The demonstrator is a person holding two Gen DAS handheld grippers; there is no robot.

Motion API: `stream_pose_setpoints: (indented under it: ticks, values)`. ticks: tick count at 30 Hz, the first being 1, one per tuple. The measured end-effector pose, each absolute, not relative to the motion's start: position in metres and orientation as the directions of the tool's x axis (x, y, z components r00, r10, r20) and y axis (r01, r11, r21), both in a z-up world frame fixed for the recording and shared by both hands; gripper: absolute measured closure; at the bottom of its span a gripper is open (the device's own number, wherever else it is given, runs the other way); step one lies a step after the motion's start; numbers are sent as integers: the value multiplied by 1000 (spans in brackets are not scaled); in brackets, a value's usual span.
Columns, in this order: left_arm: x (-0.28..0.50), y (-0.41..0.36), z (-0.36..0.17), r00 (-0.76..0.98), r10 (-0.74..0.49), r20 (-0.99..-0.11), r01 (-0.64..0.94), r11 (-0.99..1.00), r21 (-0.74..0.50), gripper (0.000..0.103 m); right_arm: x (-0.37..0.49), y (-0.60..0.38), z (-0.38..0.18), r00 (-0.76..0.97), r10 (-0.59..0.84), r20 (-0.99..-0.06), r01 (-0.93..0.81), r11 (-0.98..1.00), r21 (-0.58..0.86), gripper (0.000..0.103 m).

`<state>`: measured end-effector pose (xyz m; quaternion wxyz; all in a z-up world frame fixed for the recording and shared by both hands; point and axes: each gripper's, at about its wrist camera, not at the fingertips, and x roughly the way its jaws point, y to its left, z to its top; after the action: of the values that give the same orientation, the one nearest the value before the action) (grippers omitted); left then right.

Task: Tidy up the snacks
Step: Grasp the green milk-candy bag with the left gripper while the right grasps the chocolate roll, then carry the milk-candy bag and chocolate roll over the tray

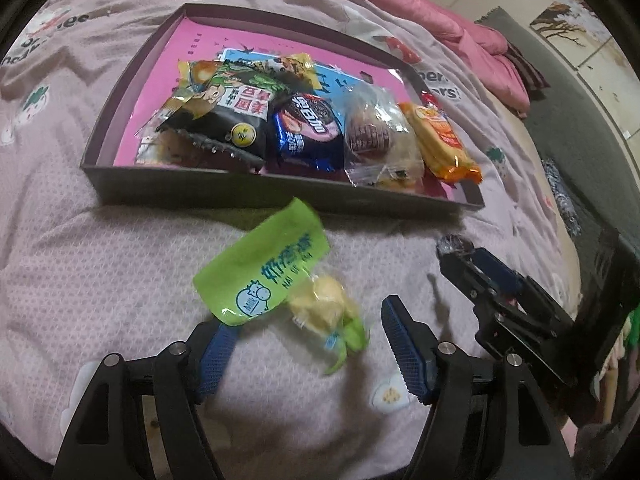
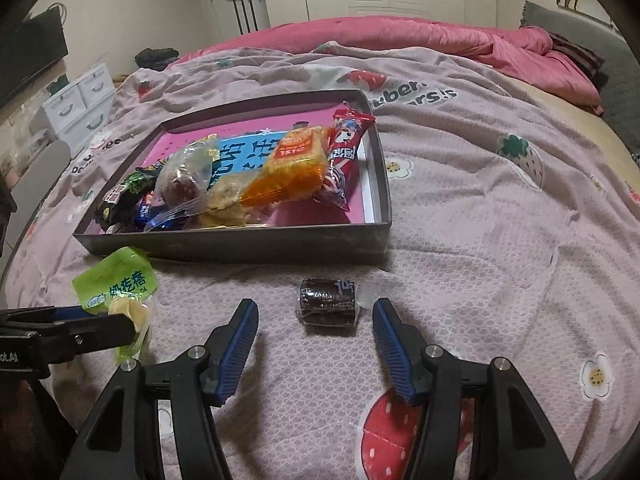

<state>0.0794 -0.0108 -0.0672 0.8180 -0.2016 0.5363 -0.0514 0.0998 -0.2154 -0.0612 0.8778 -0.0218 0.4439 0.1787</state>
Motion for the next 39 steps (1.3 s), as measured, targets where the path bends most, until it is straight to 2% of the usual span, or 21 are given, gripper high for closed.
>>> stream_pose_setpoints:
  ticks: [4,7,12,17,26,31,39]
  values:
    - [85,-17,-71,420,-269,-867,-144,923,-356,33,104,-217,-64,541,300,-786,-326,936,133,48]
    - [87,-22,-73,422,-223,-879,-144,940,-308,43,108,-215,-65,543,300,-784,-322,937,135,51]
    - [87,-25,-74,426,-198,-883,-128,953,-276,56,113,-213,-69,553,282,-784,-318,941,114,62]
    - [85,-26,-73,440,-196,-876,-108,957,-268,68,111,-214,-66,569,284,-771,-329,939,103,64]
    - [65,-24,-55,461,-263,-848,-44,947,-317,69,90,-227,-39,610,329,-721,-338,931,138,64]
    - [55,-20,-36,505,-259,-823,-23,950,-312,69,82,-231,-19,655,371,-658,-356,920,165,64]
    - [64,-7,-7,587,-218,-780,-41,954,-297,69,83,-225,-8,676,393,-624,-380,911,162,64]
